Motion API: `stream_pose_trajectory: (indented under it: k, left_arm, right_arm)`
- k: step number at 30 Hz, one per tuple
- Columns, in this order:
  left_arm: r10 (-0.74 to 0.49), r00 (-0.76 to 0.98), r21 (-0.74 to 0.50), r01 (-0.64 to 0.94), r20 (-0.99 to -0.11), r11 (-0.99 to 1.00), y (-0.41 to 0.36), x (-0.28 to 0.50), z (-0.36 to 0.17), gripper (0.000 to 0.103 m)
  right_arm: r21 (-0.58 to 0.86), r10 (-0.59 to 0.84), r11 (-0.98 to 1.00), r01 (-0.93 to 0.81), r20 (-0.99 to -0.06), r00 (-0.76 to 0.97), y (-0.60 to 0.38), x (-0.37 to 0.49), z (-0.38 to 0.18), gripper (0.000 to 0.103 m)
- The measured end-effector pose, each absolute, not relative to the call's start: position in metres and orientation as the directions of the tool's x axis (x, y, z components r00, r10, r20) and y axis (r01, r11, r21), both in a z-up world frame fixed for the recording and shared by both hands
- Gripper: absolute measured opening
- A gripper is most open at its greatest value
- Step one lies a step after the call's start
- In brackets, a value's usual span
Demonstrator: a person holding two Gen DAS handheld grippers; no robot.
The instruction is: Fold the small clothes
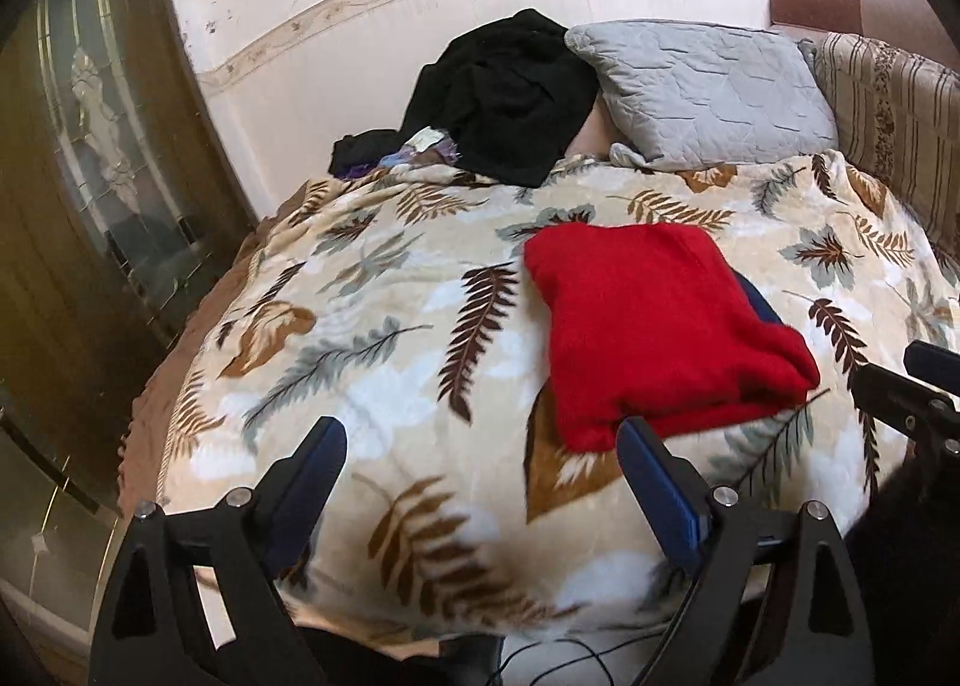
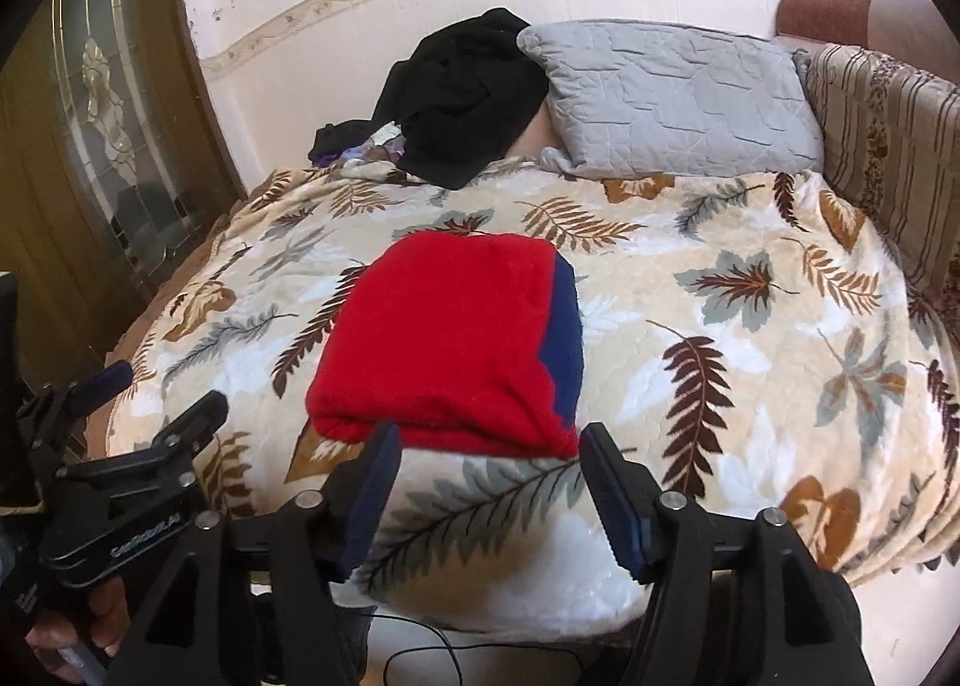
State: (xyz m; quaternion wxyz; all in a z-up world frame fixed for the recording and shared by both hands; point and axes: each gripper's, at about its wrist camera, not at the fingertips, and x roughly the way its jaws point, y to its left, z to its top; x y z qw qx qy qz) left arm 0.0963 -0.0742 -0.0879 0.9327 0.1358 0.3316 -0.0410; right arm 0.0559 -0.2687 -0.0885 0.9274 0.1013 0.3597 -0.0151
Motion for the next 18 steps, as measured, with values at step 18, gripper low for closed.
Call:
stream_pose_trajectory:
  k: [18]
  left_arm:
    - [0.049, 0.828, 0.189, 0.070, -0.559, 0.980, -0.044, 0.023, -0.024, 0.092]
  right_arm:
    - [0.180, 0.029, 0.977, 0.115, -0.644, 0.764, -0.239, 0.007, -0.048, 0.069]
